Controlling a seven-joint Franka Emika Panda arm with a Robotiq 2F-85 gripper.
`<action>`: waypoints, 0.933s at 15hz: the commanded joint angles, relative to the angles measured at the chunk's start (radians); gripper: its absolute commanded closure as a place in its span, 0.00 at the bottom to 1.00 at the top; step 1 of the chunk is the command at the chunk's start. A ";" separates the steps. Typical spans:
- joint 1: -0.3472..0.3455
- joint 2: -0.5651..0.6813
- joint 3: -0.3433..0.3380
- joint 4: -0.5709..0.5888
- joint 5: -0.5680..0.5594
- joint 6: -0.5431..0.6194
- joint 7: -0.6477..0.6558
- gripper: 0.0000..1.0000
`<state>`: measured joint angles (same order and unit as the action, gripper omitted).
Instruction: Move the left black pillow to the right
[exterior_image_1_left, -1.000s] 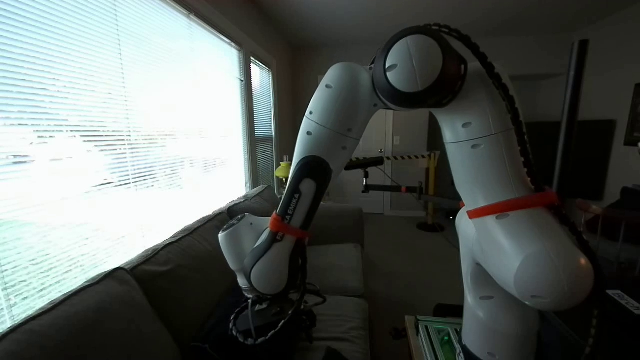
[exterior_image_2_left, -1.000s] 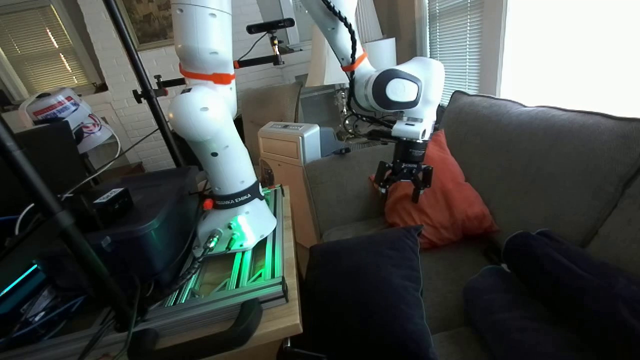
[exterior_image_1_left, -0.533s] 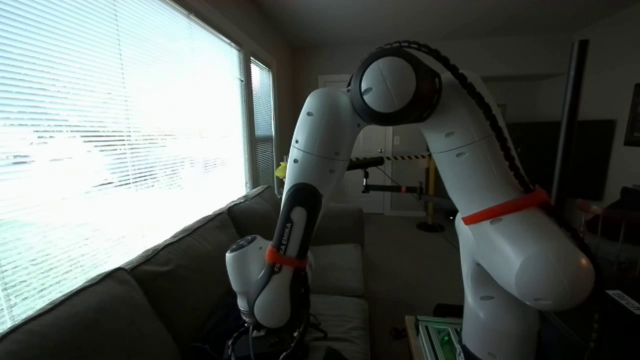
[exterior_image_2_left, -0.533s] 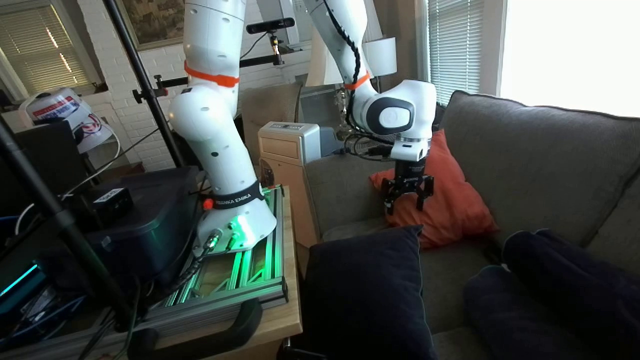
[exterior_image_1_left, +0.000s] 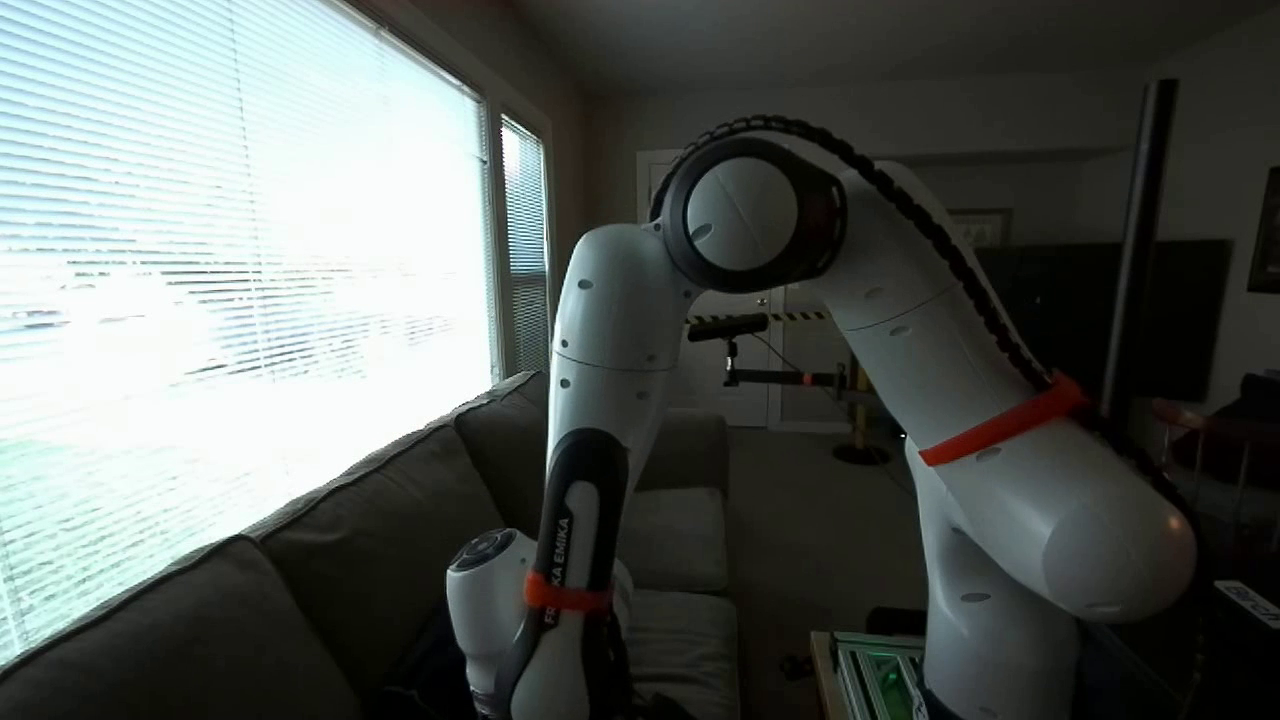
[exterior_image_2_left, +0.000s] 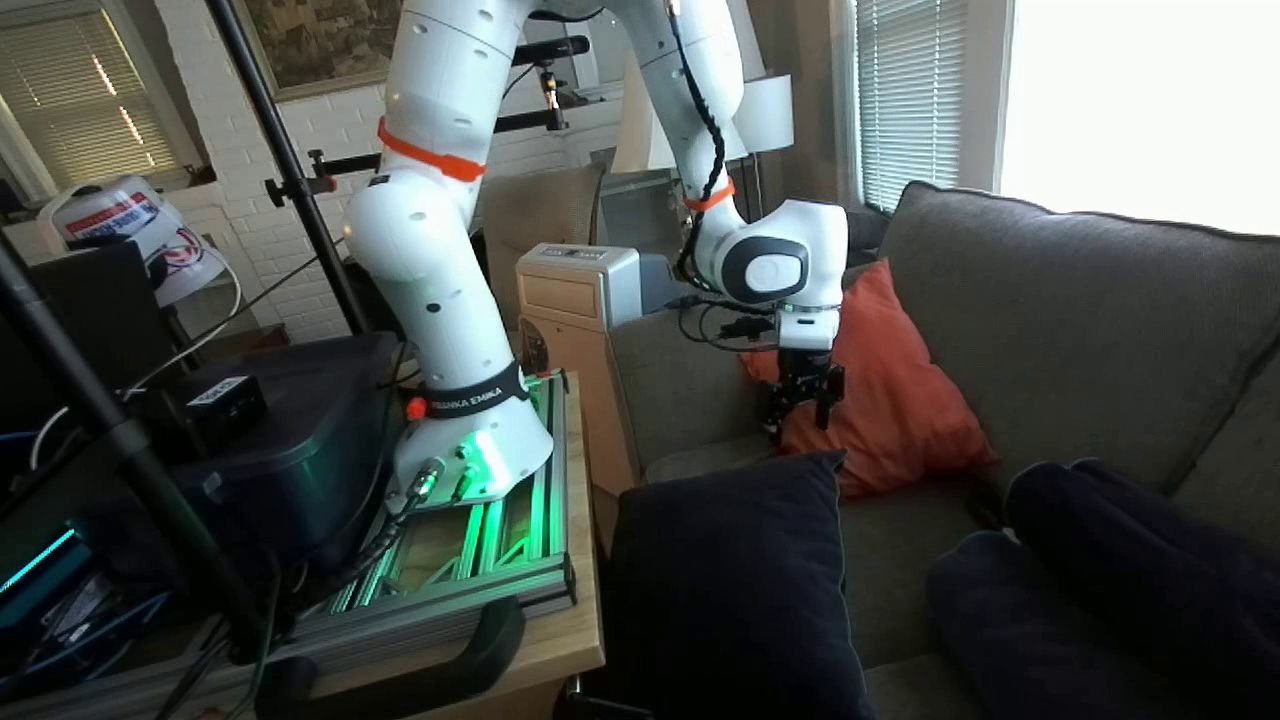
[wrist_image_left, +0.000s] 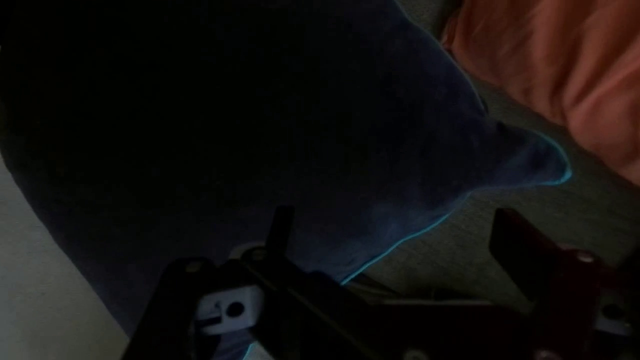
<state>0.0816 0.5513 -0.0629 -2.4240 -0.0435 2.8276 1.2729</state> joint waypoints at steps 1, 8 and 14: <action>0.018 0.065 0.004 0.034 0.038 0.032 -0.126 0.00; 0.108 0.091 -0.058 0.042 0.057 0.060 -0.244 0.00; 0.119 0.096 -0.063 0.043 0.059 0.065 -0.282 0.00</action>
<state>0.1816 0.6470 -0.1151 -2.3796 -0.0135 2.8917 1.0555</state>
